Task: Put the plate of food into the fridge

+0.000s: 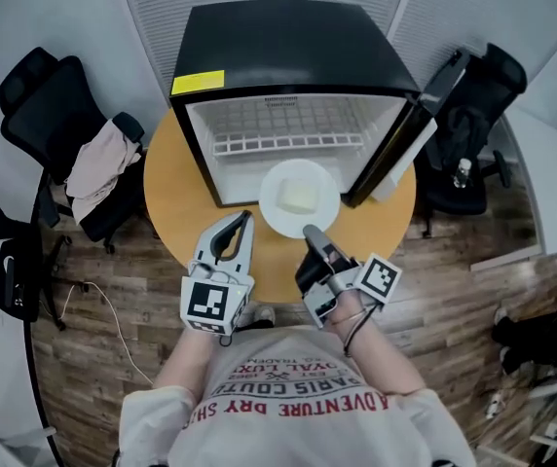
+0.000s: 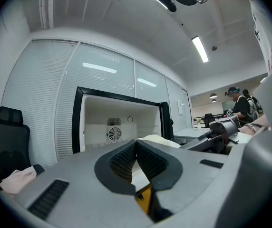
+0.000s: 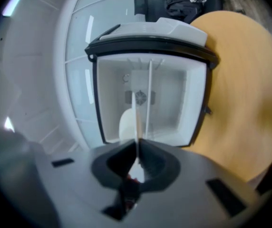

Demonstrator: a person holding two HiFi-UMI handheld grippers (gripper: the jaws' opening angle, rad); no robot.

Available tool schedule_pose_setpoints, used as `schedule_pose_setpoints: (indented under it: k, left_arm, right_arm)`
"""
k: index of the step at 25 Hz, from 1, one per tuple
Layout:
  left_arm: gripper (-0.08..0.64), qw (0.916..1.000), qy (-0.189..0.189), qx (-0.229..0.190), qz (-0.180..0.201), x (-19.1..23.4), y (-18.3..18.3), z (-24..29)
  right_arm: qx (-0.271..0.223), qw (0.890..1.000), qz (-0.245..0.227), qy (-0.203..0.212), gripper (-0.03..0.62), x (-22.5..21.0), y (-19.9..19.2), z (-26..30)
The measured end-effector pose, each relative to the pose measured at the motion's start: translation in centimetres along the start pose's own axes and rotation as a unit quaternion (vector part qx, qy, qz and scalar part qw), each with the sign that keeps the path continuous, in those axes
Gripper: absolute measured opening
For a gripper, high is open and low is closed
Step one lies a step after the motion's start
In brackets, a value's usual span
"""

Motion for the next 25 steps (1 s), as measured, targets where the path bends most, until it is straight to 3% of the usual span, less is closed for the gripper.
schedule_pose_setpoints:
  k: [9,25]
  left_arm:
    - [0.028,0.9997,0.013,0.011,-0.016,3.3,-1.3,3.7]
    - [0.028,0.9983,0.046,0.028,-0.022,4.9,-1.8,8.3]
  right_arm:
    - [0.005,1.000,0.000,-0.021,0.038,-0.2,2.4,5.3]
    - [0.015,0.998,0.023,-0.053,0.038,-0.5,7.5,11.3]
Point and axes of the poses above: the fingertips, and each gripper's own axes: z forward along the fingers, x to its left, y out of its top, the point moved 10 cm from there along -z, backward along the fingers, and after that the axes turned 6 degrees about z, right-handed, at the moved point
